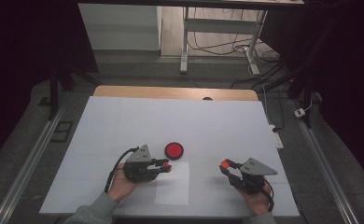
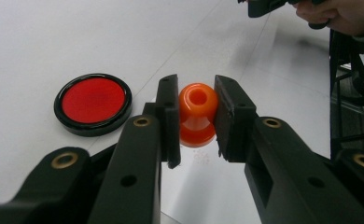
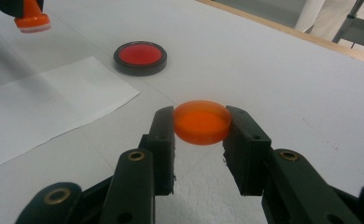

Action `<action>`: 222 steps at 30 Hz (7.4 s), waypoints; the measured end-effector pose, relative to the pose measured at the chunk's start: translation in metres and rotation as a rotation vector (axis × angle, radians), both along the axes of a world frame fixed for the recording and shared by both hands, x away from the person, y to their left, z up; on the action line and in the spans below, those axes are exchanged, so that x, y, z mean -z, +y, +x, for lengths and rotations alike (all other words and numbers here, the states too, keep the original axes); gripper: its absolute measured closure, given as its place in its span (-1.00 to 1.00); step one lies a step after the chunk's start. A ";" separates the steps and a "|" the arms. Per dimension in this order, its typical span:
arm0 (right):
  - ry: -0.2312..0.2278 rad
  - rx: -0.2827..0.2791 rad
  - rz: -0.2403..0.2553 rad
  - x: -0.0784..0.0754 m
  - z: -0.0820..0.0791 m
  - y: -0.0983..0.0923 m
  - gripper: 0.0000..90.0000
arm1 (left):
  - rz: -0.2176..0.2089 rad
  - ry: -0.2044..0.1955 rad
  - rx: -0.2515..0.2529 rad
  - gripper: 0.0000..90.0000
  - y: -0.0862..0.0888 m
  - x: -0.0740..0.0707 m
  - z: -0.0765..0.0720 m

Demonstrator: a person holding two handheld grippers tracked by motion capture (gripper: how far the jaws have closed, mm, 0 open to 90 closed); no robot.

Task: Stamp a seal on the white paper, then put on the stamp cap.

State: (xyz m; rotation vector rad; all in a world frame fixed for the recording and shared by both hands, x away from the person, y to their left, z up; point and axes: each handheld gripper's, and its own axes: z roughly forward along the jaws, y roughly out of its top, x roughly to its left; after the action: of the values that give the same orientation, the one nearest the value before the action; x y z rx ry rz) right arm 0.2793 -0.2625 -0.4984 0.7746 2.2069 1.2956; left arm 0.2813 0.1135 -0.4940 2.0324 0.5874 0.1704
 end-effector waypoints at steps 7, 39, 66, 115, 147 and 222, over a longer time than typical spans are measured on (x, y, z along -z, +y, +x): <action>0.000 -0.001 -0.001 0.000 0.000 0.000 0.43 | 0.020 0.000 0.008 0.61 -0.004 0.004 0.000; -0.002 -0.004 0.000 0.000 0.000 0.002 0.43 | 0.121 0.032 0.023 0.61 -0.025 0.028 0.004; 0.001 -0.004 -0.002 0.001 0.000 0.002 0.43 | 0.163 0.028 0.036 0.61 -0.032 0.037 0.005; 0.002 -0.006 -0.005 0.000 -0.001 0.002 0.43 | 0.188 -0.019 0.050 0.62 -0.036 0.043 0.000; -0.002 -0.002 -0.001 -0.001 -0.002 0.001 0.42 | 0.014 -0.009 0.012 0.62 -0.020 0.022 0.003; 0.003 -0.049 -0.001 0.000 -0.003 0.017 0.42 | -0.095 -0.001 -0.013 0.61 -0.003 -0.012 0.000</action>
State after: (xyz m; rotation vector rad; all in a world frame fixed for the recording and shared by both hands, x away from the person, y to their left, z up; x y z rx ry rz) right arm 0.2764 -0.2455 -0.4988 0.7270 2.2417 1.3176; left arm 0.2812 0.1100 -0.4821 1.9368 0.5978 0.1482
